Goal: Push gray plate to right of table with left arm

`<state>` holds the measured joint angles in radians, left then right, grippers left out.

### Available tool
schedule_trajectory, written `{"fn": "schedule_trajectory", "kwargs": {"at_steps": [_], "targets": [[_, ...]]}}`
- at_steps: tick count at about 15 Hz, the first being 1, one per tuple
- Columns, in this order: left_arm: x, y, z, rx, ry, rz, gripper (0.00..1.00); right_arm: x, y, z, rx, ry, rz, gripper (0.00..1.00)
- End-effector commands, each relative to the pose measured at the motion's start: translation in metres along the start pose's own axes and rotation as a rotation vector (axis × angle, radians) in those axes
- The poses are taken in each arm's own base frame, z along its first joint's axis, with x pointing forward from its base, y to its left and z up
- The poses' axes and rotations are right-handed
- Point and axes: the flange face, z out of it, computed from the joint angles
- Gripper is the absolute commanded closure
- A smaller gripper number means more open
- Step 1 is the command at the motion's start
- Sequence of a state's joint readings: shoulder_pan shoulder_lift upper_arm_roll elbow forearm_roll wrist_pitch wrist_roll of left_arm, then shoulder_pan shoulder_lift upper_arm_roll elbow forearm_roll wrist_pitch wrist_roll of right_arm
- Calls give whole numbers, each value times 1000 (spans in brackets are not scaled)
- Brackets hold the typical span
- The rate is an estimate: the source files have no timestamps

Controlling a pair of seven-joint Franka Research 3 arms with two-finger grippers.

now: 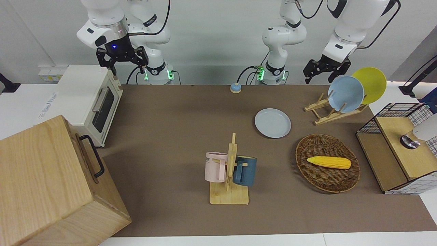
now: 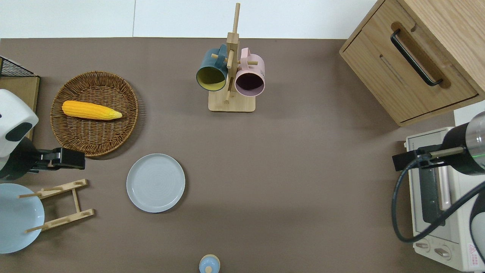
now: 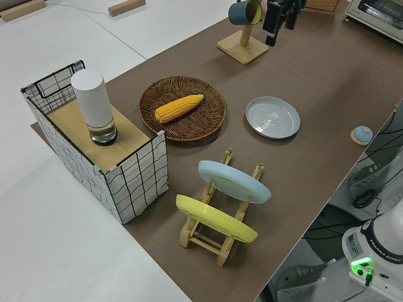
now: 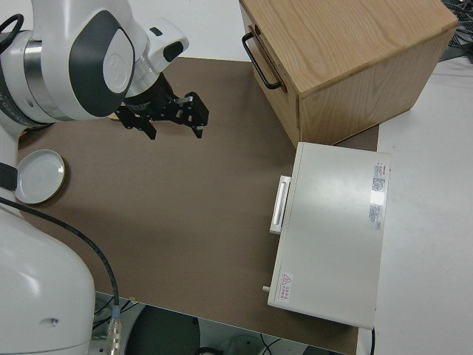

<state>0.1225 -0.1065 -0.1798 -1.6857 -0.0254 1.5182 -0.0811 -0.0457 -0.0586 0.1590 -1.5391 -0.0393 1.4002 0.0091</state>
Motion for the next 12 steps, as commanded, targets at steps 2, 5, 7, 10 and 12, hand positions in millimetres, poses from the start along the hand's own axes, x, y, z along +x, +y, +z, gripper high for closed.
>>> {"fn": "schedule_trajectory", "kwargs": {"at_steps": [2, 5, 7, 10, 12], "targets": [[-1, -3, -1, 23, 27, -4, 7, -5, 1, -2, -2, -6, -4, 5], [0, -5, 16, 25, 4, -5, 7, -5, 1, -2, -2, -6, -4, 5], [1, -5, 20, 23, -2, -8, 7, -5, 1, -2, -1, -6, -4, 5], [2, -4, 25, 16, -4, -9, 7, -5, 1, -2, -1, -6, -4, 5], [3, -6, 25, 11, -4, -12, 7, -5, 1, -2, -2, -6, -4, 5]]}}
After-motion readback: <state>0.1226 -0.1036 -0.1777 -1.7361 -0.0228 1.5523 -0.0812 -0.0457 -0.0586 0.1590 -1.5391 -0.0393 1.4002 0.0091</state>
